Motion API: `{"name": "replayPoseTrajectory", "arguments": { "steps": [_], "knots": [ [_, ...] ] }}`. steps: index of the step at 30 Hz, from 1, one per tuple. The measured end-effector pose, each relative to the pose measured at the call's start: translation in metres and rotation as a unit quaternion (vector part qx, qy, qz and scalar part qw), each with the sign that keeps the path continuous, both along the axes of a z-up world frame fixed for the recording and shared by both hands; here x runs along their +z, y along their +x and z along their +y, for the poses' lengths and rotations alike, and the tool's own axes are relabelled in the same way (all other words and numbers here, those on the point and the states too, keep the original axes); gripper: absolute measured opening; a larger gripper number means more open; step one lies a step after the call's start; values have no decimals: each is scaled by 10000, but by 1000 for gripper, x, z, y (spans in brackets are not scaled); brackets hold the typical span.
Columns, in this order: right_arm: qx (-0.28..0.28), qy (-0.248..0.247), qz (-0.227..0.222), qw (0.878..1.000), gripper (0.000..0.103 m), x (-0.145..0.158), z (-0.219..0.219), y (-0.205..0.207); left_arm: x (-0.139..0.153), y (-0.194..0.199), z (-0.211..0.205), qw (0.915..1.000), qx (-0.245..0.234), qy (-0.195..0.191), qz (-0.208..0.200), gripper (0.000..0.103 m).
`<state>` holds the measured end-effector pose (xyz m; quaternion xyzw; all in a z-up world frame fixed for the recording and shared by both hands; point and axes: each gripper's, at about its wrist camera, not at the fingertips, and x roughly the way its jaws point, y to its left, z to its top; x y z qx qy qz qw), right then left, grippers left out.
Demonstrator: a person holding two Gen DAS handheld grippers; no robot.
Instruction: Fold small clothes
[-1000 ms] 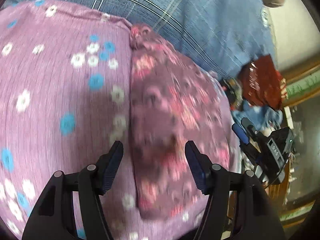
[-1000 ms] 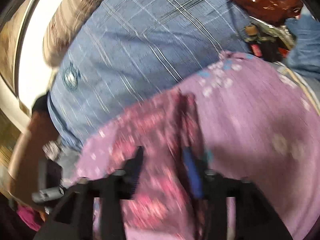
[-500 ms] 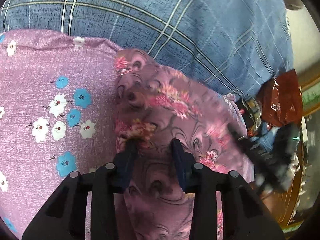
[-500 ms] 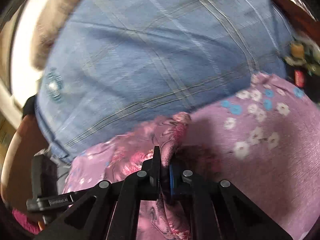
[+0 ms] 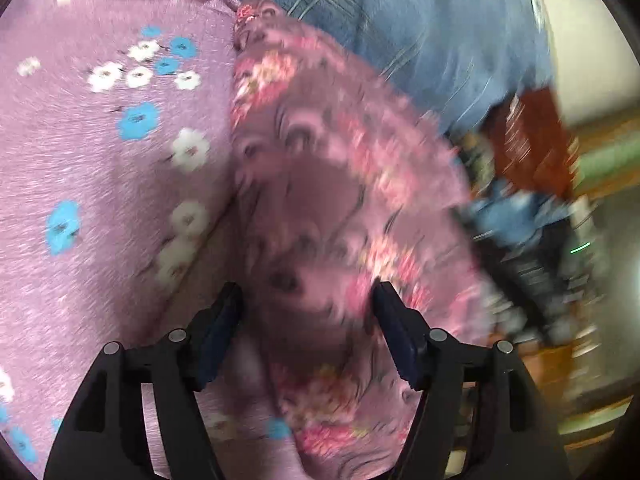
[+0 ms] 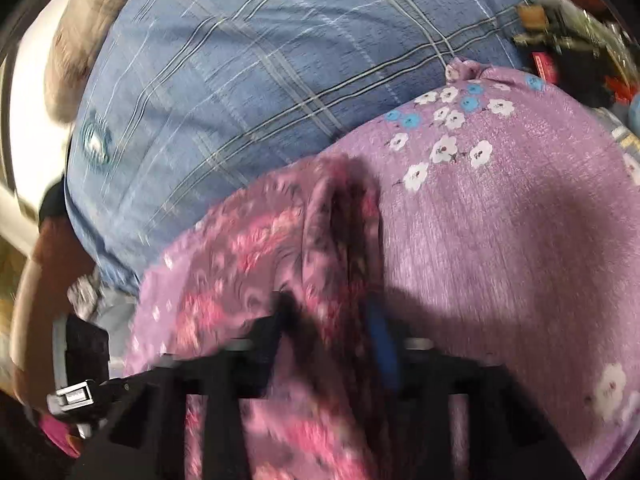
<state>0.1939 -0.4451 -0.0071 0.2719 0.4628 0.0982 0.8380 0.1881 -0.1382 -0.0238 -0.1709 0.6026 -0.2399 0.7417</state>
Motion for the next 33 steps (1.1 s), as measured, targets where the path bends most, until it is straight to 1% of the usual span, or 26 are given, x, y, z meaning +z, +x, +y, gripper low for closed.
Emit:
{"name": "replayPoseTrajectory", "arguments": {
  "steps": [1, 2, 4, 5, 6, 8, 9, 10, 11, 12, 13, 14, 15, 16, 17, 19, 20, 23, 24, 25, 26, 27, 28, 30, 32, 33],
  "knots": [
    [1, 1, -109, 9999, 20, 4, 1, -9, 3, -6, -5, 9995, -86, 199, -225, 61],
    [14, -77, -41, 10000, 19, 1, 2, -15, 6, -11, -11, 9977, -214, 486, -413, 61],
    [151, -570, 302, 9978, 18, -10, 9, -19, 11, -15, -14, 9965, -286, 685, -375, 61],
    [108, -587, 229, 9980, 18, -5, 8, -25, 14, -17, -11, 9974, -263, 618, -278, 60],
    [-29, -528, 210, 9984, 28, 3, 5, -31, 17, -19, -6, 9987, -236, 427, -165, 59],
    [-176, -266, 158, 9994, 35, 14, -3, -44, 21, -27, 2, 9997, -246, 57, 42, 59],
    [-129, 25, 74, 9999, 48, 18, -5, -55, 21, -32, 5, 9995, -270, -71, 127, 61],
    [-111, 127, 71, 9998, 63, 18, -6, -64, 20, -35, 4, 9994, -294, -82, 171, 63],
    [-114, 103, 152, 9998, 68, 14, -5, -70, 15, -39, 2, 9993, -320, 42, 204, 63],
    [-80, -25, 329, 9994, 66, 8, -1, -75, 12, -39, -4, 9991, -321, 161, 228, 63],
    [47, -128, 456, 9989, 39, 3, 6, -77, 9, -41, -5, 9990, -295, 221, 260, 63],
    [265, -227, 476, 9983, 13, 1, 14, -80, 10, -41, -7, 9993, -238, 203, 220, 63],
    [370, -380, 342, 9980, 9, 7, 20, -85, 12, -42, -7, 9993, -213, 229, 196, 63],
    [360, -512, 39, 9980, 9, 19, 23, -92, 14, -43, -7, 9992, -203, 308, 164, 63],
    [375, -471, -287, 9978, 9, 32, 24, -98, 14, -43, -7, 9989, -214, 395, 131, 63],
    [273, -421, -531, 9973, 8, 45, 22, -105, 12, -43, -8, 9989, -215, 413, 111, 62],
    [262, -435, -483, 9975, 8, 44, 21, -105, 12, -44, -8, 9989, -203, 413, 78, 62],
    [317, -907, 196, 9952, 8, 9, 24, -98, 13, -49, -12, 9977, -329, 587, -65, 62],
    [342, -864, 258, 9953, 9, -3, 24, -100, 13, -51, -12, 9970, -408, 642, -124, 62],
    [240, -825, 161, 9962, 13, -2, 20, -104, 12, -51, -12, 9963, -521, 665, -154, 63],
    [140, -740, 243, 9969, 18, 1, 17, -103, 13, -51, -12, 9958, -610, 669, -148, 63],
    [89, -661, 286, 9974, 24, 2, 14, -102, 15, -52, -10, 9955, -700, 633, -101, 63],
    [29, -603, 290, 9978, 24, 7, 11, -101, 18, -49, -8, 9957, -761, 524, -38, 63],
    [-186, -558, 72, 9982, 25, 21, 2, -97, 23, -40, 5, 9974, -703, 157, -5, 63],
    [-441, -290, -86, 9986, 35, 29, -12, -88, 28, -27, 18, 9989, -442, -169, -18, 66],
    [-585, -84, -106, 9982, 48, 28, -19, -79, 28, -18, 24, 9991, -275, -312, 18, 70]
  ]
}}
